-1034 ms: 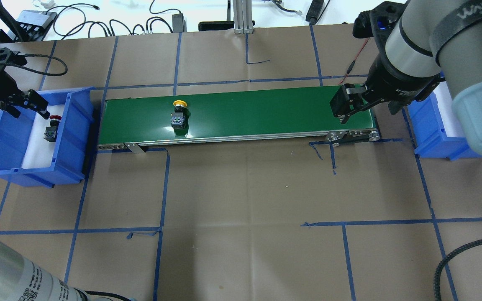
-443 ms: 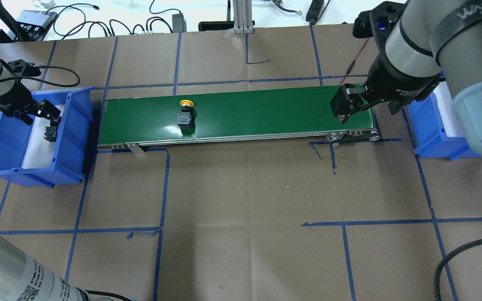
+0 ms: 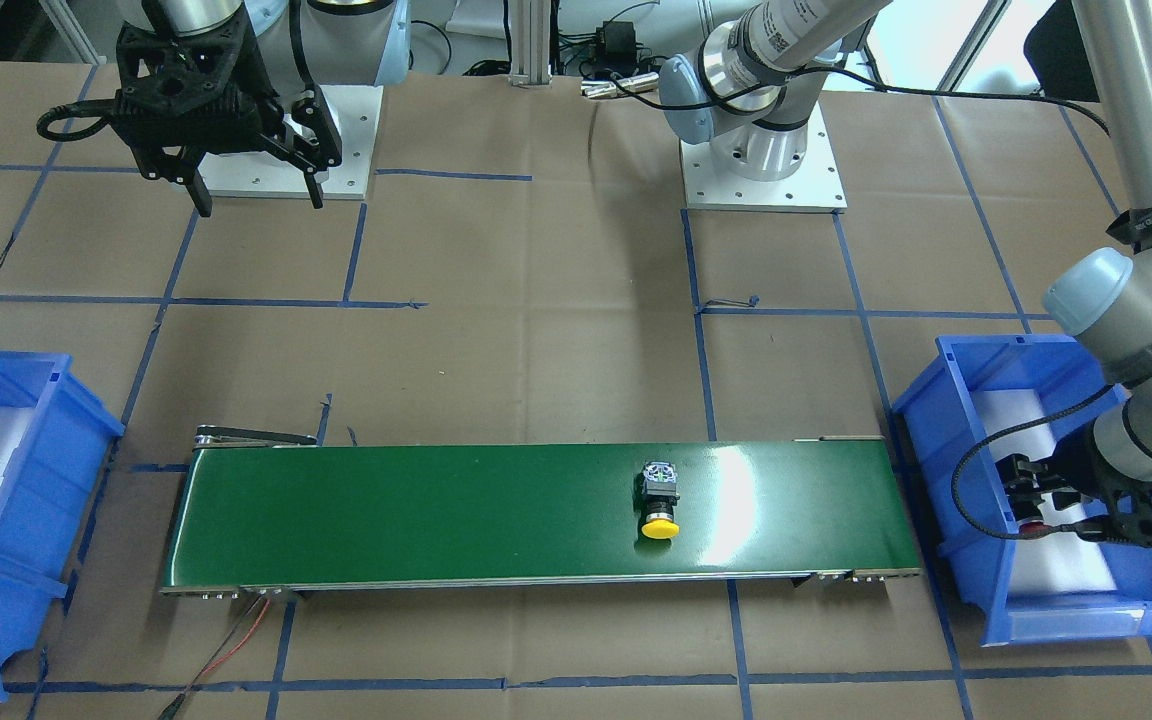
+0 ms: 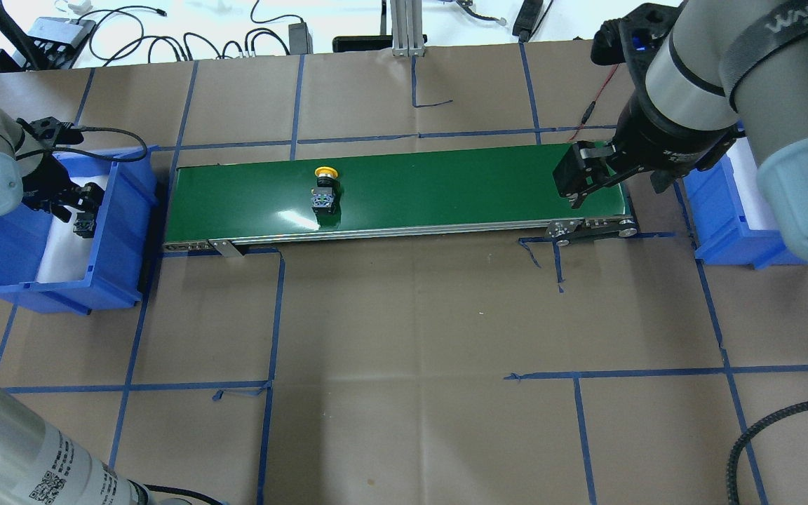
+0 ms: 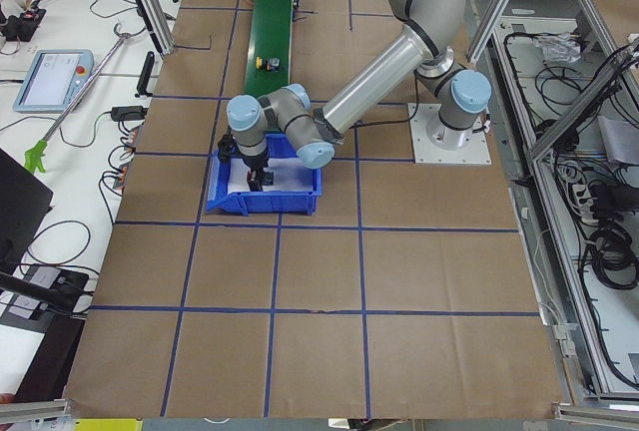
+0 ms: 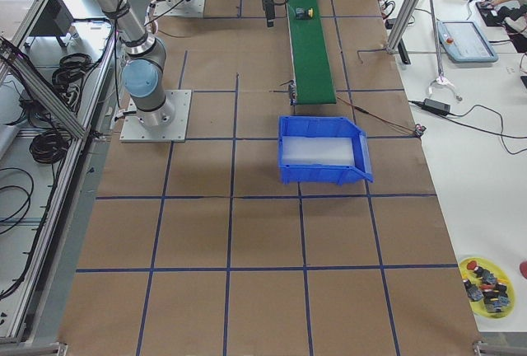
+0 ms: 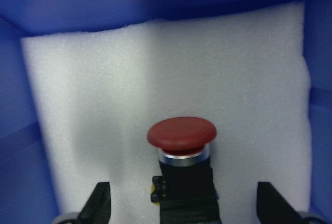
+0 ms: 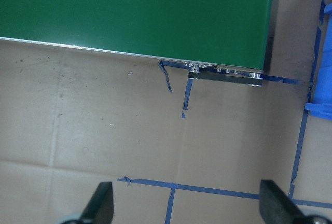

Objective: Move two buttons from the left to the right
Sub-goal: 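Lower the left gripper onto the red-capped button and grasp it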

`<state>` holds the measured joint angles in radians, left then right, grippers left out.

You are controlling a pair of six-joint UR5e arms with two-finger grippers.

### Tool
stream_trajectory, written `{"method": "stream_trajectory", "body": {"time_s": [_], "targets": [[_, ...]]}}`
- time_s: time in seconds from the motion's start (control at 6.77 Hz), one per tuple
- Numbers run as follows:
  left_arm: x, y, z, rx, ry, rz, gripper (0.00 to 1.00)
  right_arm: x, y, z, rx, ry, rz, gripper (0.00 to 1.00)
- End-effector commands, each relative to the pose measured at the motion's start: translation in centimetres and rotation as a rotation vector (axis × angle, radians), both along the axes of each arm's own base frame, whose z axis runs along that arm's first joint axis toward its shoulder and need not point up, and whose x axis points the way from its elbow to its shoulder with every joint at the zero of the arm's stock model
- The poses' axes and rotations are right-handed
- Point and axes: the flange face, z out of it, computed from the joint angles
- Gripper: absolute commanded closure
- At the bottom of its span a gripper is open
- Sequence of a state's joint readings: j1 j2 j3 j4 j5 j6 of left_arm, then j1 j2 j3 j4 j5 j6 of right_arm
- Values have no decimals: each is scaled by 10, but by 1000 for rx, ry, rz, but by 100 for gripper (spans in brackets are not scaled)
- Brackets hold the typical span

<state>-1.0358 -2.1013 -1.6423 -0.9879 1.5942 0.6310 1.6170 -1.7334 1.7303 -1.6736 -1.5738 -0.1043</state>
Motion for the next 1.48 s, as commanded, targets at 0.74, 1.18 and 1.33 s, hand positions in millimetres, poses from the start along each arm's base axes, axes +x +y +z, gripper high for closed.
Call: {"method": "stream_trajectory", "body": {"time_s": [0.74, 1.18, 1.33], "targets": [[1, 8, 120, -47, -39, -2, 90, 1, 0, -1, 3, 0, 1, 0], [-8, 7, 207, 2, -18, 17, 90, 2, 1, -1, 3, 0, 6, 0], [-31, -4, 212, -3, -21, 10, 90, 1, 0, -1, 3, 0, -3, 0]]}}
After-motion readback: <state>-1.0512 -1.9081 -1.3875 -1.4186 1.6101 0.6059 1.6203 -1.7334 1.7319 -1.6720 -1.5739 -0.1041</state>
